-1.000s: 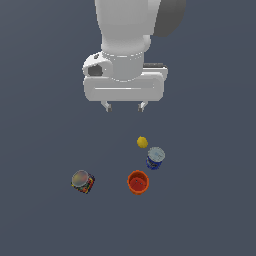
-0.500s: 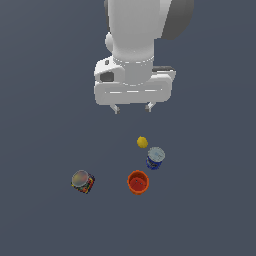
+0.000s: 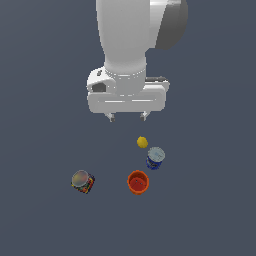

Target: Pick up a designated object from a clutter of objects.

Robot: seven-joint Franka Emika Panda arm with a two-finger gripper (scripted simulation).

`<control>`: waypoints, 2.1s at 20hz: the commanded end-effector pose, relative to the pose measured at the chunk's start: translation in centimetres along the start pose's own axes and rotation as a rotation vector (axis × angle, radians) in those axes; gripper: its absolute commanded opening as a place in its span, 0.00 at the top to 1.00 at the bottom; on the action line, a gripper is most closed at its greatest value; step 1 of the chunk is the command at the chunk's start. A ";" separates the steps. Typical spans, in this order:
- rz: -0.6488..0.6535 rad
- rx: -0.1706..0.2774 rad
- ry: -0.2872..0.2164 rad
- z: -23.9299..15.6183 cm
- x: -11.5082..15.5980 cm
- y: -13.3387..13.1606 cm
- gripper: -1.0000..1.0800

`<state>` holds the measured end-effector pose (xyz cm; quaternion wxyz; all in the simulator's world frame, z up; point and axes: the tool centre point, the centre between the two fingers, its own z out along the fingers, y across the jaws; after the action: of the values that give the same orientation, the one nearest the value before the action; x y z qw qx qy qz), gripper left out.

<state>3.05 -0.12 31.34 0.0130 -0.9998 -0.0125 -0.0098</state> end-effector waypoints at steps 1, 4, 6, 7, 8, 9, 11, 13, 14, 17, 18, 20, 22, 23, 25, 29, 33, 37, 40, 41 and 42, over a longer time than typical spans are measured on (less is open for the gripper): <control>0.022 0.002 -0.001 0.8 0.9 0.9 0.04; 0.055 0.004 -0.002 2.1 2.2 2.3 0.04; 0.081 0.005 -0.003 3.2 3.1 3.4 0.04; 0.095 0.006 -0.004 3.8 3.7 4.0 0.04; 0.110 0.006 -0.004 4.4 4.2 4.7 0.04; 0.125 0.006 -0.005 5.1 4.7 5.4 0.04; 0.156 0.005 -0.006 6.5 5.7 6.9 0.04; 0.186 0.003 -0.007 8.0 6.5 8.4 0.04; 0.201 0.002 -0.007 8.8 6.9 9.1 0.04; 0.246 -0.002 -0.009 11.2 8.0 11.5 0.04; 0.261 -0.004 -0.009 12.0 8.3 12.2 0.04; 0.288 -0.008 -0.010 13.6 8.8 13.7 0.04; 0.311 -0.012 -0.011 15.0 9.2 15.0 0.04; 0.322 -0.014 -0.012 15.7 9.4 15.6 0.04; 0.340 -0.018 -0.012 16.9 9.6 16.6 0.04; 0.368 -0.024 -0.014 18.7 9.9 18.3 0.04; 0.385 -0.028 -0.014 19.9 10.0 19.2 0.04; 0.390 -0.029 -0.015 20.2 10.0 19.5 0.04; 0.389 -0.029 -0.016 20.3 9.9 19.5 0.04; 0.389 -0.029 -0.016 20.6 9.9 19.5 0.04; 0.389 -0.029 -0.016 20.9 9.9 19.5 0.04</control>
<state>13.89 -18.83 10.55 0.0001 -0.9835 0.1811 0.0000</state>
